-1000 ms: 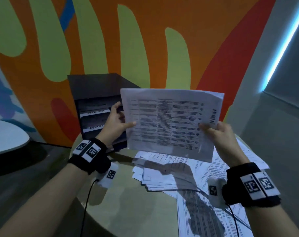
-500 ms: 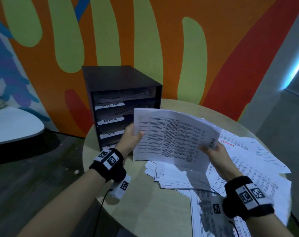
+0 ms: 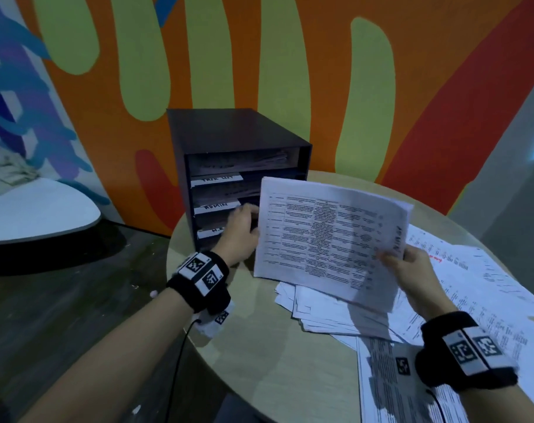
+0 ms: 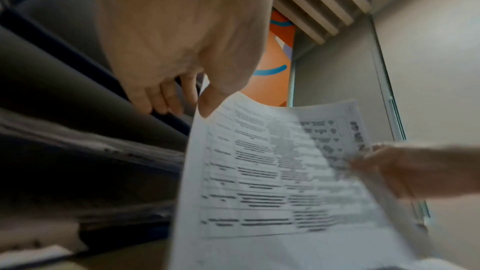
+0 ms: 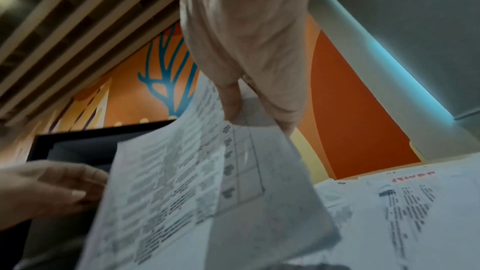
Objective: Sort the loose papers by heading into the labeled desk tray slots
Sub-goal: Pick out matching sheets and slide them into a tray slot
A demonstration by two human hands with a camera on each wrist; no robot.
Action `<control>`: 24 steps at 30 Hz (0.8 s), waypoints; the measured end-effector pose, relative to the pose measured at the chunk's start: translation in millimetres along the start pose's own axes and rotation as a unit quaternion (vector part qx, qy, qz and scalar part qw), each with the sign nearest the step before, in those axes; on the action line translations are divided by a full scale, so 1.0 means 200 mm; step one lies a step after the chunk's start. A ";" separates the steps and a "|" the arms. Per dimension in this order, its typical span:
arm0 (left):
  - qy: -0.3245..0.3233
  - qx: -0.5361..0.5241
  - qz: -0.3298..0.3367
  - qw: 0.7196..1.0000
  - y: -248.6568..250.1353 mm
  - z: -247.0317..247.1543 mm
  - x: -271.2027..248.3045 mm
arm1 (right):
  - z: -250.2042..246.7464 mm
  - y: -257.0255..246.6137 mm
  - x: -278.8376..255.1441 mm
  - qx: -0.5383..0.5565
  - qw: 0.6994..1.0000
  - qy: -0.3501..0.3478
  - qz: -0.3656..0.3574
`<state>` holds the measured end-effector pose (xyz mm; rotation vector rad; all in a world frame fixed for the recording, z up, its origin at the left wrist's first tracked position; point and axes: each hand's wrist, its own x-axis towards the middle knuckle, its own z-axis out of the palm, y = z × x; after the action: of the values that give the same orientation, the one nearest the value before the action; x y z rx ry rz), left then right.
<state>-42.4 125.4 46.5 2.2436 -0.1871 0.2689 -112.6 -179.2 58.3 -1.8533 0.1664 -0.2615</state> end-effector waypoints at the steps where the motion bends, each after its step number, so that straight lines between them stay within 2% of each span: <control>1: 0.048 0.057 0.029 0.997 -0.01 -0.03 0.00 | -0.01 -0.02 -0.01 0.003 1.000 0.006 -0.006; 3: 0.107 0.156 0.073 0.979 -0.04 -0.11 0.02 | -0.05 -0.05 0.00 0.031 0.999 0.007 0.013; 4: 0.113 0.196 0.077 0.971 -0.05 -0.14 0.03 | -0.06 -0.06 0.00 0.049 0.998 -0.003 0.036; 7: 0.058 0.306 0.040 0.950 -0.09 -0.21 0.07 | -0.08 -0.08 -0.01 0.094 0.987 -0.061 0.115; 9: 0.015 0.390 0.028 0.920 -0.13 -0.22 0.09 | -0.06 -0.11 -0.03 0.115 0.974 -0.102 0.164; 11: -0.013 0.450 0.035 0.892 -0.17 -0.20 0.09 | -0.02 -0.13 -0.03 0.146 0.961 -0.110 0.209; 15: -0.022 0.476 0.028 0.879 -0.22 -0.19 0.11 | 0.04 -0.09 0.08 0.123 0.952 -0.104 0.260; 17: -0.039 0.483 0.029 0.875 -0.24 -0.20 0.12 | 0.07 -0.11 0.11 0.154 0.945 -0.084 0.276; 20: -0.041 0.472 0.048 0.880 -0.28 -0.19 0.10 | 0.12 -0.20 0.11 0.172 0.939 -0.088 0.285; 23: -0.045 0.487 0.053 0.870 -0.27 -0.17 0.09 | 0.18 -0.25 0.14 0.202 0.923 -0.048 0.324; 24: -0.043 0.476 0.056 0.877 -0.27 -0.17 0.09 | 0.21 -0.26 0.15 0.208 0.918 -0.038 0.335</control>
<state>-17.8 185.6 31.0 3.2380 -0.2699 0.3764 -73.5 -133.4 98.7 -1.2870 0.6270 0.2399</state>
